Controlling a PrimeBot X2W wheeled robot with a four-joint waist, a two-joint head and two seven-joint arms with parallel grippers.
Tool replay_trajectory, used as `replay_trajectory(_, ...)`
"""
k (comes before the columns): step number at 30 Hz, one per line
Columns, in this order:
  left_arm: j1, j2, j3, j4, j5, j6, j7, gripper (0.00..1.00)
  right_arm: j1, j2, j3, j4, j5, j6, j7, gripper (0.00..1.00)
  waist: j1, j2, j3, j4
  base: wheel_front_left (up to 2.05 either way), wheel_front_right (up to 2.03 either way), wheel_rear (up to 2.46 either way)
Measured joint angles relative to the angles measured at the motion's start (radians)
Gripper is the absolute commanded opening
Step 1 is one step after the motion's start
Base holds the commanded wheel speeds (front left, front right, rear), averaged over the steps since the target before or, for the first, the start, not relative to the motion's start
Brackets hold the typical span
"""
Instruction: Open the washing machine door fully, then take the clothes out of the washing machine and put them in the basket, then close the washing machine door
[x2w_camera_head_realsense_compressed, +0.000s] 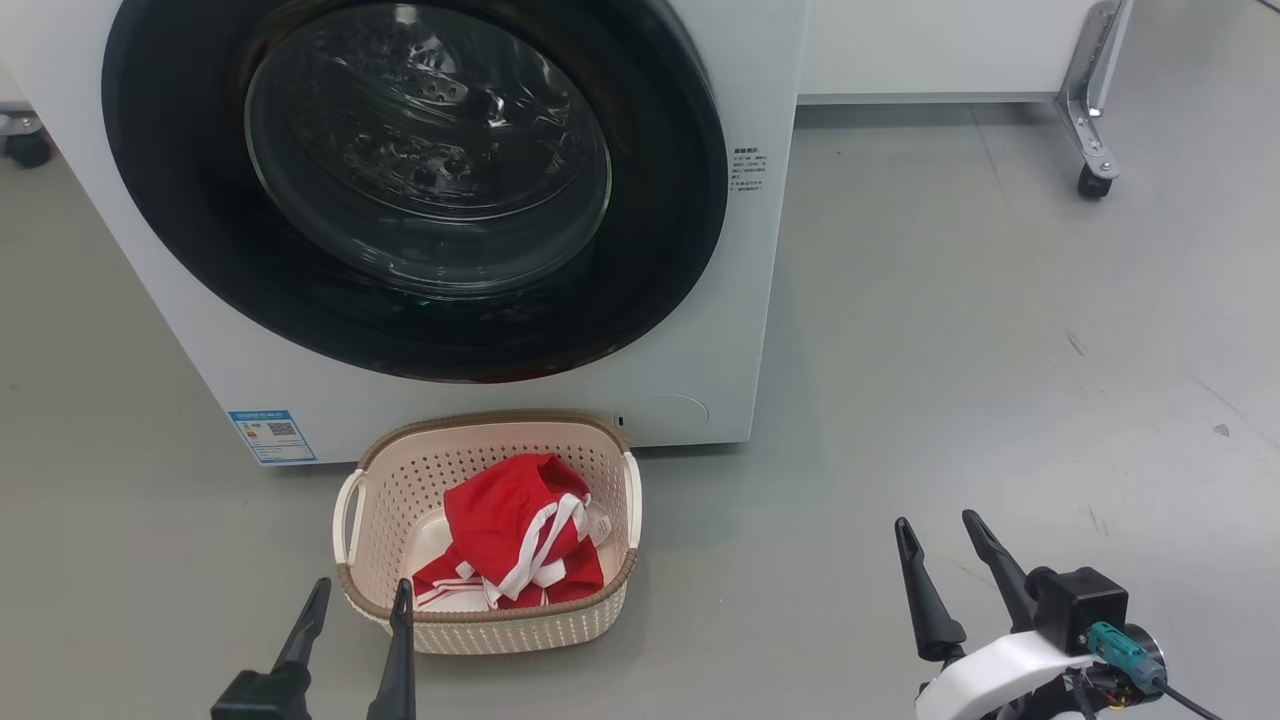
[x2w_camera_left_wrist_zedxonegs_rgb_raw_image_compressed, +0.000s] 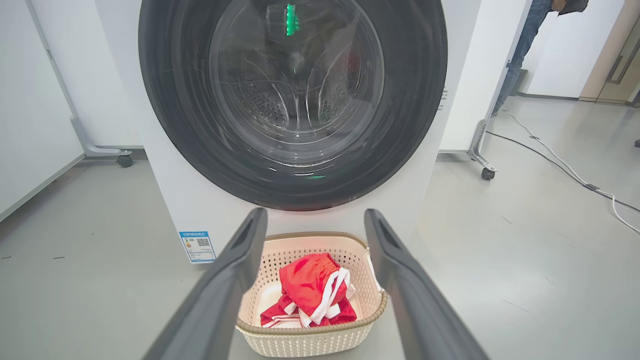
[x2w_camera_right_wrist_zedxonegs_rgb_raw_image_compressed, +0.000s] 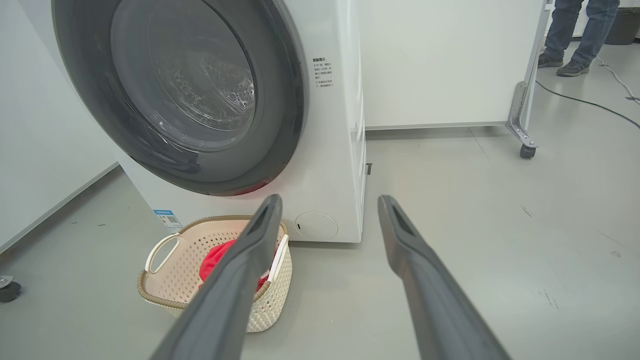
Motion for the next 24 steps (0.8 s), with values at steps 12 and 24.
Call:
replay_trajectory(12,0.008,0.000,0.005,-0.021,0.000,0.001,0.005,1.00,0.012,0.000,0.000,-0.021,0.000,-0.009,0.000,1.00,0.0000,0.0000,0.003,-0.001,0.00,0.00,0.00)
replay_trajectory(24,0.017,0.000,0.008,-0.028,0.000,0.004,0.009,1.00,0.027,0.001,0.004,-0.033,0.000,-0.016,0.000,1.00,0.0000,0.0000,0.003,0.000,0.00,0.00,0.00)
